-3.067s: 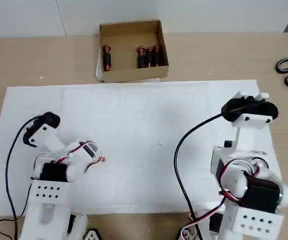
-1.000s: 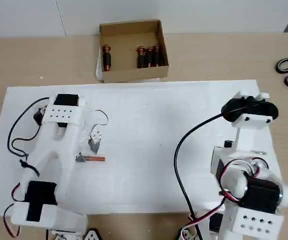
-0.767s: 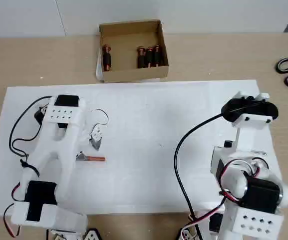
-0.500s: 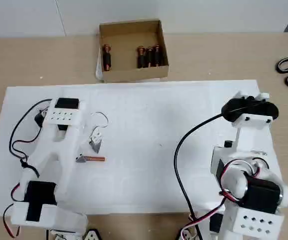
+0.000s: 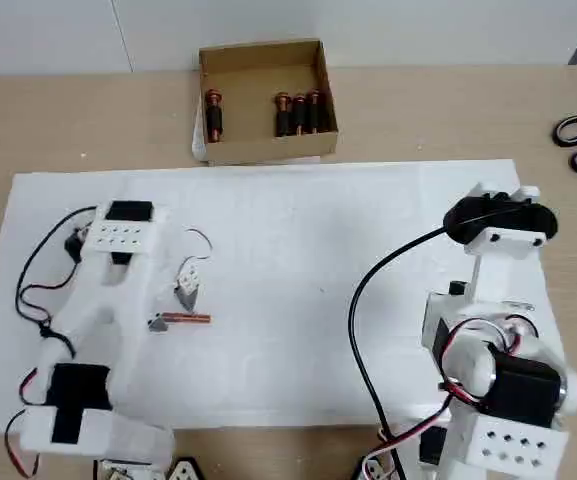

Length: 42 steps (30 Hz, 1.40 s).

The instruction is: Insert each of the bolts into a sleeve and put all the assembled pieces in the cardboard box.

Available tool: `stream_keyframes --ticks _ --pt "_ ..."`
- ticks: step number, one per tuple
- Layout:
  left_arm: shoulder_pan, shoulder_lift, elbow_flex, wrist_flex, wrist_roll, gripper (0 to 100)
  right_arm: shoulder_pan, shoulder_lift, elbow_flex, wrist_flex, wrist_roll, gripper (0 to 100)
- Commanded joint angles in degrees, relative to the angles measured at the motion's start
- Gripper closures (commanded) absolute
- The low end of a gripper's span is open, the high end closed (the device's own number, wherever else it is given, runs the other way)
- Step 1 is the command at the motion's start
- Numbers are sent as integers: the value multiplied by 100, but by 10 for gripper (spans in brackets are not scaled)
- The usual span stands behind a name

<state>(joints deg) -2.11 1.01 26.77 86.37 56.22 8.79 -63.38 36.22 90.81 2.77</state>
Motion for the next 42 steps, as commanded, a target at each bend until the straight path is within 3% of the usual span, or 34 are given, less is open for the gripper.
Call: stream_keyframes --ticks 1,16,24,42 --pt "-220 -35 119 -369 -70 848 40 -57 -26 -92 -26 984" --pt "-466 -26 189 -554 -246 850 31 -22 -26 -145 -26 984" --pt "-466 -18 409 -695 -246 993 40 -22 -26 -136 -26 984" --pt "-448 18 954 -1292 -246 992 31 -22 -26 -145 -26 984"
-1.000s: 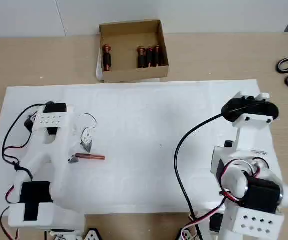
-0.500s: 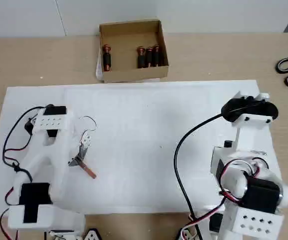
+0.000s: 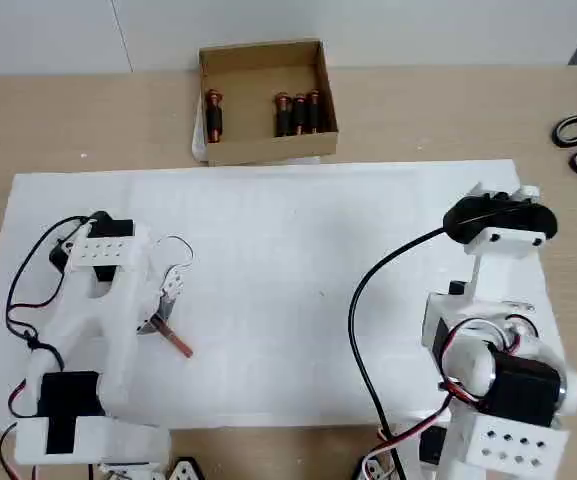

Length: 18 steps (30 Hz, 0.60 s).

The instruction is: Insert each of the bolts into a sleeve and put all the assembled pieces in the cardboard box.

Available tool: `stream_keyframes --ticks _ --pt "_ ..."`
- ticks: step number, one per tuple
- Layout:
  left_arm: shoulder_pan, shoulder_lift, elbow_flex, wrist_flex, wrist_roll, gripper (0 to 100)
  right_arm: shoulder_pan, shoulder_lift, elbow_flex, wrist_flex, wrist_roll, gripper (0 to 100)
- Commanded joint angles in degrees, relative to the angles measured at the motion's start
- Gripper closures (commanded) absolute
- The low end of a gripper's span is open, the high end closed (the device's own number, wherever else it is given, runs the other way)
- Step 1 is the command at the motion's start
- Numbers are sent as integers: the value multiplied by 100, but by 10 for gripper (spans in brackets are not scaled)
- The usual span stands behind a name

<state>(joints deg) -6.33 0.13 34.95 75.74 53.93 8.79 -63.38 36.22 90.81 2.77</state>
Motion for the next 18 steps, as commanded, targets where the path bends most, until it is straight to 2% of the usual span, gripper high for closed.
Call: stream_keyframes --ticks 1,9,13,18 --pt "-26 158 171 -281 -18 992 31 -22 -26 -145 -26 984" --pt "-18 1204 -127 -316 -26 993 31 -22 -26 -145 -26 984" --pt "-18 1257 -558 62 -413 994 31 -22 -26 -145 -26 984" --pt "-18 686 -1367 800 -712 994 31 -22 -26 -145 -26 984"
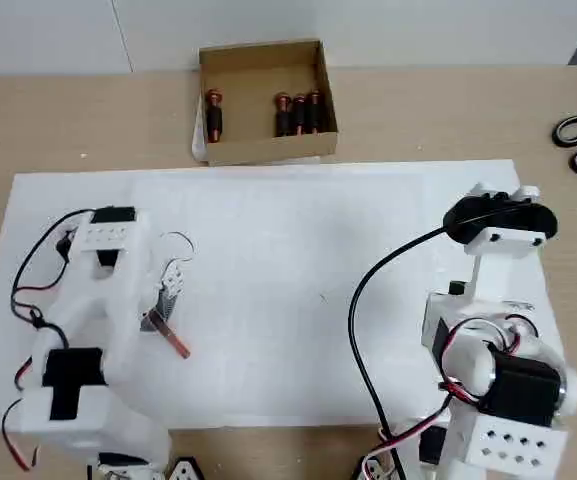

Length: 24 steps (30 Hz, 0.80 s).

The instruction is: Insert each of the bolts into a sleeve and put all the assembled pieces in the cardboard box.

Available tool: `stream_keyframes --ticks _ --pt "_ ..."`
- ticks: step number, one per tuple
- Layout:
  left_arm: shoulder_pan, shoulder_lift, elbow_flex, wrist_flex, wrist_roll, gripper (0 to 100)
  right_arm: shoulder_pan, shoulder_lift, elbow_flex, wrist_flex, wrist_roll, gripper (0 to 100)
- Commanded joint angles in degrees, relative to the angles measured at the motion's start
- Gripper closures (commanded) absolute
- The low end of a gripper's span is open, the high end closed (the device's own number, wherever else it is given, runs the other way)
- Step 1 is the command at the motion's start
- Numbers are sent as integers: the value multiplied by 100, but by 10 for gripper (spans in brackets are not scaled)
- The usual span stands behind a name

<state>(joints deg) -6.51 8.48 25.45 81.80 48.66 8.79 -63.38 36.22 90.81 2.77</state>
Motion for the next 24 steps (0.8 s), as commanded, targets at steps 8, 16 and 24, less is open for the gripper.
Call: stream_keyframes --ticks 8,16,24 --pt "316 -1732 -1305 563 -853 994 22 -22 -26 -154 -26 985" --pt "730 -2919 -1314 563 -949 994 4 -66 -62 -444 -26 985" --pt "1029 -3903 -1930 563 -1319 994 -1323 -75 -70 -875 -79 996"
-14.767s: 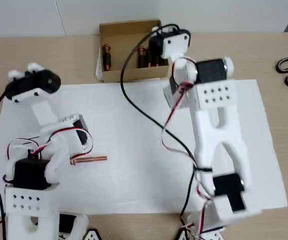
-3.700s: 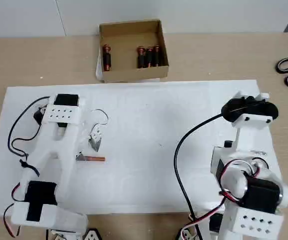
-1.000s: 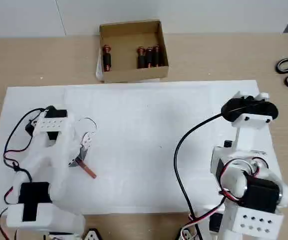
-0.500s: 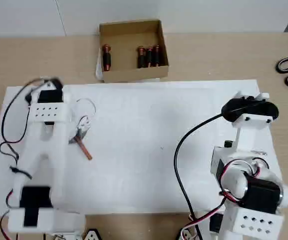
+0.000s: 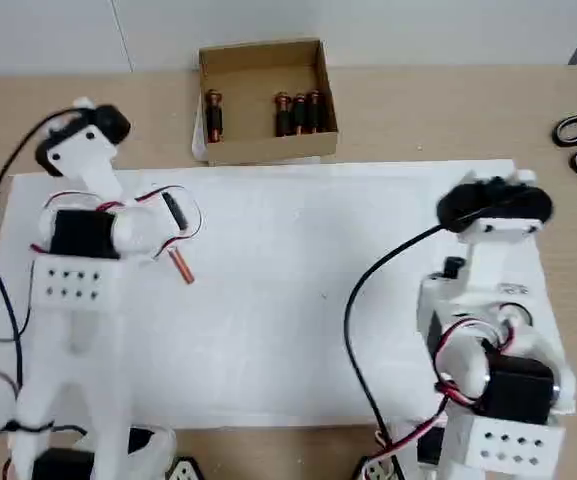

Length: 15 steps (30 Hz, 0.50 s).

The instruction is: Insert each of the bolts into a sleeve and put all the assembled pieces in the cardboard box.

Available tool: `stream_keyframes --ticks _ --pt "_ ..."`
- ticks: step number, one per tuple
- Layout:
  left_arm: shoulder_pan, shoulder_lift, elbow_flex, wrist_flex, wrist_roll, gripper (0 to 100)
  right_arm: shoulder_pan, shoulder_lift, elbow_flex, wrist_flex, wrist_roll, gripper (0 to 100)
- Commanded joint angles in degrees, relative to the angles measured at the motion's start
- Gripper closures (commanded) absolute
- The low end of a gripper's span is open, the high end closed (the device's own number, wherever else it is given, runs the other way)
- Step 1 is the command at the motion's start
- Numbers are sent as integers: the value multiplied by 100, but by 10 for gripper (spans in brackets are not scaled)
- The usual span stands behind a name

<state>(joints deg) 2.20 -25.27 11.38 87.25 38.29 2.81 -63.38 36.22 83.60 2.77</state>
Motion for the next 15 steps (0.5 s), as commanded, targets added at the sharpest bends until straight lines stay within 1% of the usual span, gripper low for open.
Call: stream_keyframes --ticks 1,4,7,12,15 --pt "246 -686 -646 0 -431 994 -1121 -75 -70 -154 -79 996" --pt "519 -1169 -936 -26 -686 994 -2176 -145 -185 -145 -79 996" --pt "747 -1635 -980 0 -862 994 -2826 -479 -343 -163 -79 997" --pt "1011 -2514 -945 18 -862 994 -2914 -1068 -343 75 -70 997" --pt "1301 -2971 -629 -9 -879 994 -2923 -1385 -281 171 -62 997"
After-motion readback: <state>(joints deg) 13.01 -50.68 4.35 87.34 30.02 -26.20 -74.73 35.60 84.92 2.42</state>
